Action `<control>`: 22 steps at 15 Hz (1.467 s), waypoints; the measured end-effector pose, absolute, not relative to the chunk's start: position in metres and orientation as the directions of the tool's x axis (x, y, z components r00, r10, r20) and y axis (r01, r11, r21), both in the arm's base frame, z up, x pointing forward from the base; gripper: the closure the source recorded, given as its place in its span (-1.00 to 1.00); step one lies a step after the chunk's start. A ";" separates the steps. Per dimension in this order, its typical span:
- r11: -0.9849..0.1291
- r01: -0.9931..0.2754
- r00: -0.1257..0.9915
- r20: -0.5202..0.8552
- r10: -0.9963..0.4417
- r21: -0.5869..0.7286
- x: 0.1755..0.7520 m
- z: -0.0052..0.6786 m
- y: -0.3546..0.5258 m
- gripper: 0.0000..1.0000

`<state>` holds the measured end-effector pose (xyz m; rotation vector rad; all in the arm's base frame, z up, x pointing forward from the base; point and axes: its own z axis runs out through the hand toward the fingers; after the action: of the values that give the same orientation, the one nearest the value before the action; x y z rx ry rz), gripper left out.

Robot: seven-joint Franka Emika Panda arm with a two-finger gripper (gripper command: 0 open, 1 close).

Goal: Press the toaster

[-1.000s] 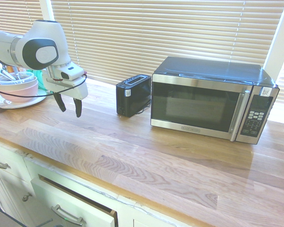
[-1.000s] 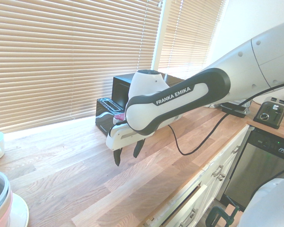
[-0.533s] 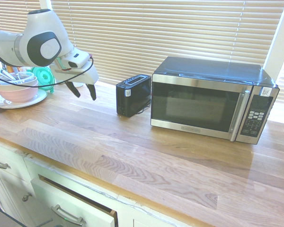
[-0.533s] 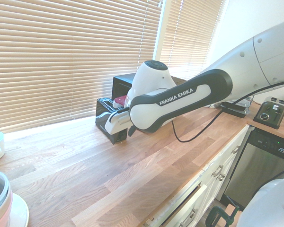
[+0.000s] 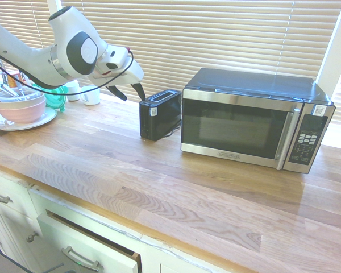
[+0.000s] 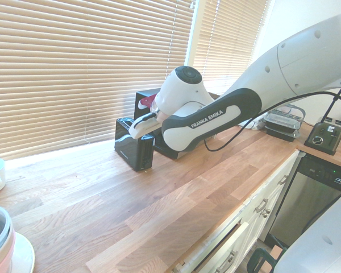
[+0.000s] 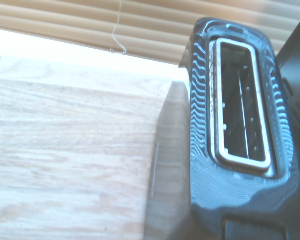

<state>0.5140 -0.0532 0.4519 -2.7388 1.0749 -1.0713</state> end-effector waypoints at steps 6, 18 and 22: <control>-0.716 -0.622 0.499 0.544 -0.674 -0.316 0.517 0.450 -0.057 -1.00; -0.685 -0.617 0.464 0.524 -0.715 -0.388 0.524 0.454 -0.084 -1.00; -0.685 -0.615 0.462 0.526 -0.714 -0.390 0.534 0.455 -0.089 -1.00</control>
<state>0.5336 -0.0891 0.4548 -2.5596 1.1725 -1.0265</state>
